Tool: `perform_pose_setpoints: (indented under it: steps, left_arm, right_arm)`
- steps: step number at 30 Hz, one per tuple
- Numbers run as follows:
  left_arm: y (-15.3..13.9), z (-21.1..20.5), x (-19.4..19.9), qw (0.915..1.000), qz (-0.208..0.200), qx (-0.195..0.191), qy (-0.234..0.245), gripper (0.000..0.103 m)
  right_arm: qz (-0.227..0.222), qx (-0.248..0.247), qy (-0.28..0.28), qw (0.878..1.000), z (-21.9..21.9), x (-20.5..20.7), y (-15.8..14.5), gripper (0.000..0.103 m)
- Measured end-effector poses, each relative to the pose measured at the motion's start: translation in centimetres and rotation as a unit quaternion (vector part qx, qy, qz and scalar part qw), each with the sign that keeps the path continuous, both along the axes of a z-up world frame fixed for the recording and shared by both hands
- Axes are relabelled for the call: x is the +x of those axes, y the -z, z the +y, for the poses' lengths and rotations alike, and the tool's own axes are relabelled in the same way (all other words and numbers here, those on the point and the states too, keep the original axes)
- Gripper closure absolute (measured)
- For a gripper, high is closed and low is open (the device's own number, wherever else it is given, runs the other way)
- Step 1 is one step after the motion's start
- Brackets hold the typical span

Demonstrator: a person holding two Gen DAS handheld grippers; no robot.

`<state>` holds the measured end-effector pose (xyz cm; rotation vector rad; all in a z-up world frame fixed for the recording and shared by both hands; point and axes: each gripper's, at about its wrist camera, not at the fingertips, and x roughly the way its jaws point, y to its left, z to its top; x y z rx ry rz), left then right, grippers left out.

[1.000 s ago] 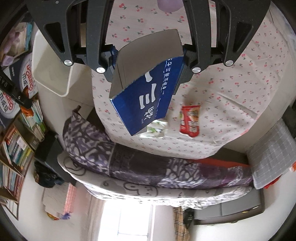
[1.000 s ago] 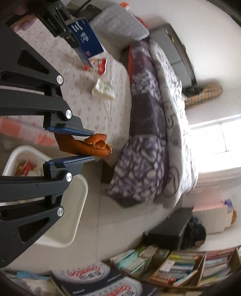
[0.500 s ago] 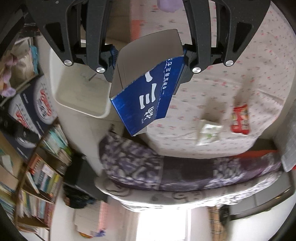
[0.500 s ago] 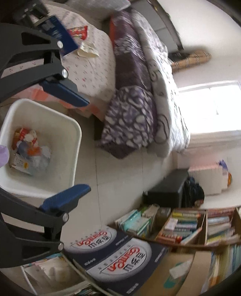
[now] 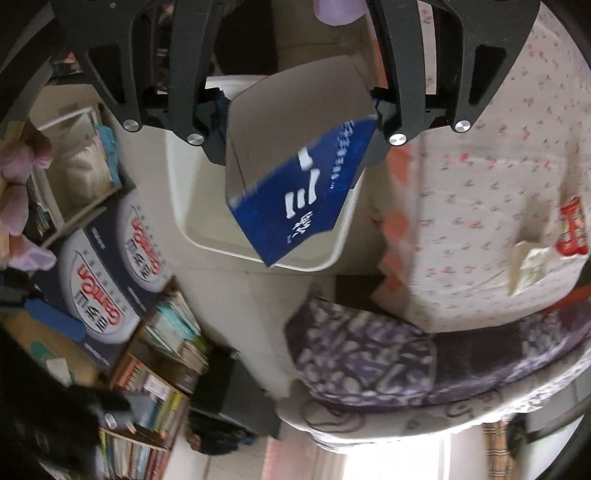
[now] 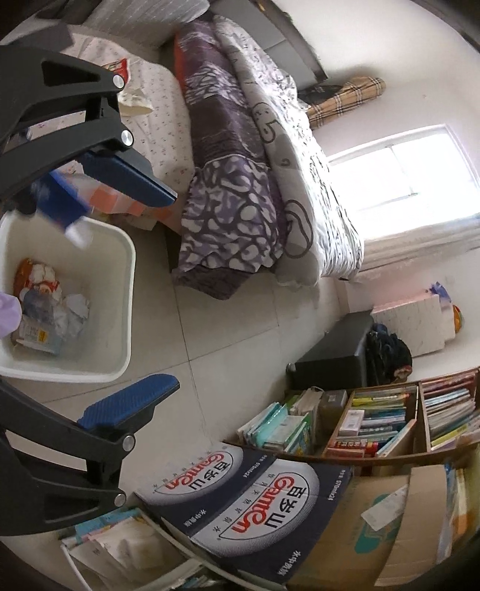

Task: Collect trash
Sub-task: 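Carry the blue carton and orange peel to the white bin and release both, then move both tools back over the cloth toward the red cup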

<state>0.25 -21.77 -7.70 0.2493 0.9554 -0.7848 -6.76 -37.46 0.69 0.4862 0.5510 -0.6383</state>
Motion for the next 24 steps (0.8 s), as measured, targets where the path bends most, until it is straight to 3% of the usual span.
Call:
perform_pose_setpoints:
  steps: [3, 5, 11, 15, 22, 24]
  left_arm:
    - [-0.1, -1.0, 0.1, 0.9997, -0.011, 0.017, 0.012, 0.033]
    - [-0.2, -0.8, 0.6, 0.9993, -0.024, 0.028, 0.008, 0.028]
    - [-0.5, 2.8, 5.5, 0.9911, -0.063, 0.077, -0.088, 0.019]
    - [-1.1, 7.4, 10.7, 0.9710, -0.096, 0.106, -0.192, 0.012]
    - [0.3, 16.4, 19.9, 0.9303, -0.075, 0.144, -0.329, 0.012]
    - [0.9, 18.5, 21.7, 0.9253, -0.058, 0.141, -0.347, 0.012]
  right_arm:
    - [-0.008, 0.014, 0.007, 1.000, -0.6, 0.0, -0.2, 0.014]
    - [-0.011, 0.022, 0.010, 1.000, -1.0, 0.0, -0.2, 0.013]
    - [-0.008, 0.058, -0.004, 0.998, -0.8, 1.6, 0.5, 0.012]
    - [0.005, 0.059, -0.039, 0.997, 1.2, 3.7, 0.8, 0.012]
    - [0.026, 0.063, -0.098, 0.993, 4.9, 7.1, 1.4, 0.012]
    - [0.032, 0.056, -0.110, 0.992, 5.8, 7.9, 1.4, 0.012]
